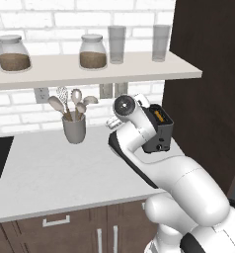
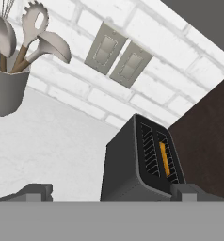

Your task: Start the toaster. Once the lever pops up, take the bread to the plate on the dining counter.

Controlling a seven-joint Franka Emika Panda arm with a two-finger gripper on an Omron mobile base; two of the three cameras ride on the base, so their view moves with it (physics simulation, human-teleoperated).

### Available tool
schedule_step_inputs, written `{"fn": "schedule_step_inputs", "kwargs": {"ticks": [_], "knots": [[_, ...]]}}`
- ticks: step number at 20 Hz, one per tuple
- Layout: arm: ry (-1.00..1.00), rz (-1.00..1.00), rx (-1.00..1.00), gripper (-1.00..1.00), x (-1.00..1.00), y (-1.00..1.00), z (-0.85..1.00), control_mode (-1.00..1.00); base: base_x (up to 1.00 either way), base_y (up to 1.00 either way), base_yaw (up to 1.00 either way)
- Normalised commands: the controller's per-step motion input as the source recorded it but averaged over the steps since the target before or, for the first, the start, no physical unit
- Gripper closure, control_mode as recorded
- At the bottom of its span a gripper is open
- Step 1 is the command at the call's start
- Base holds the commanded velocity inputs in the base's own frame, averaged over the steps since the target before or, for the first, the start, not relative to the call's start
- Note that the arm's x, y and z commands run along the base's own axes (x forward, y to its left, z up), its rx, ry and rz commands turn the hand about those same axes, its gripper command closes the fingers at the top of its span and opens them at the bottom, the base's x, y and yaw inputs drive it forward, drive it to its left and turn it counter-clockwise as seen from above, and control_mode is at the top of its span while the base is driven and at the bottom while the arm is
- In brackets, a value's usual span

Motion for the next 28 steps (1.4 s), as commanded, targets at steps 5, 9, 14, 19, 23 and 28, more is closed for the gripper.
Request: {"fn": "schedule_step_inputs", "kwargs": {"ticks": [5,9,14,19,23,28], "knots": [[0.0,0.0,0.0,-1.0,0.0,0.0,0.0,-1.0,0.0,0.0,0.0],[0.0,0.0,0.0,-1.0,0.0,0.0,0.0,-1.0,0.0,0.0,0.0],[0.0,0.0,0.0,-1.0,0.0,0.0,0.0,-1.0,0.0,0.0,0.0],[0.0,0.0,0.0,-1.0,0.0,0.0,0.0,-1.0,0.0,0.0,0.0],[0.0,0.0,0.0,-1.0,0.0,0.0,0.0,-1.0,0.0,0.0,0.0],[0.0,0.0,0.0,-1.0,0.0,0.0,0.0,-1.0,0.0,0.0,0.0]]}}
